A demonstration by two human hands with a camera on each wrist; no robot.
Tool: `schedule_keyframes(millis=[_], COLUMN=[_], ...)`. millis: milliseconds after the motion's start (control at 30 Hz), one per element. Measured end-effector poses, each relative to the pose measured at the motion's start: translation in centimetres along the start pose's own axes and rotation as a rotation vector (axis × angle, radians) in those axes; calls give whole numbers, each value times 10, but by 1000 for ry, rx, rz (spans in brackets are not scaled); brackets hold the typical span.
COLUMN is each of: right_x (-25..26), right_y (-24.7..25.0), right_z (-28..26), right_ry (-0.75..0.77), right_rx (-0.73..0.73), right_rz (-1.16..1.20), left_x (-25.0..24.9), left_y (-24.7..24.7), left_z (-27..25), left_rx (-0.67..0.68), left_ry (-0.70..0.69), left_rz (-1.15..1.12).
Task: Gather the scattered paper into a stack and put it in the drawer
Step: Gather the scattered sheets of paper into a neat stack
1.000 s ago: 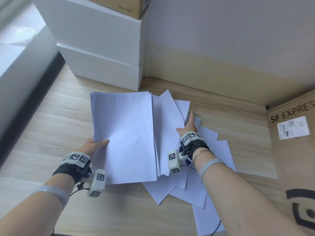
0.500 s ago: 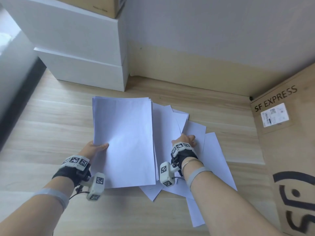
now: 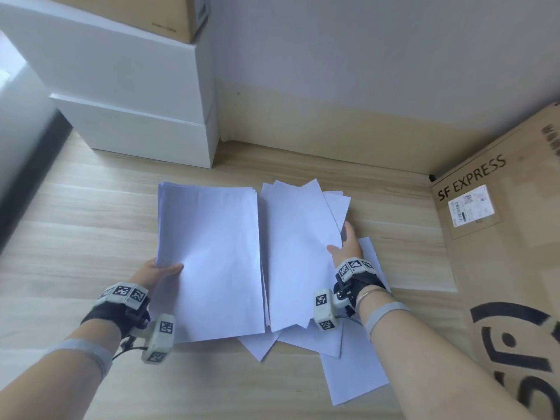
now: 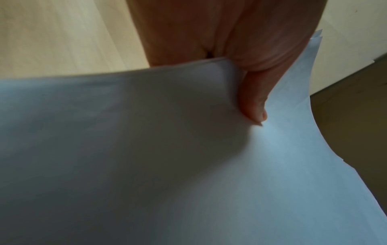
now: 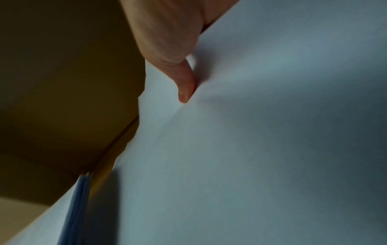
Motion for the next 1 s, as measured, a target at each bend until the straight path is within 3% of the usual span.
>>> schedule_keyframes(millis=[233, 467, 733, 1000], right_x=[8, 16, 24, 25], right_y=[60, 92, 13, -63], right_z=[10, 8, -10, -33], right_ry=[113, 118, 178, 51], right_rx=[-11, -92, 89, 163], right_rz=[-25, 103, -98, -210], left_x=[-2, 0, 1, 13], left_y=[-4, -9, -23, -24], left_z=[-5, -10, -17, -12], left_rx=[11, 6, 12, 0], left_ry=[4, 0, -7, -18], left_rz=[22, 15, 33, 174])
Point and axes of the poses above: each hand's wrist, its own z-axis towards the middle knuckle, its own y-axis out of the back of the hand, x = y × z, the point moved 2 cm from there along z, towards the middle knuckle, and after that the axes turned 14 degrees about -y, right-handed, at the moved point
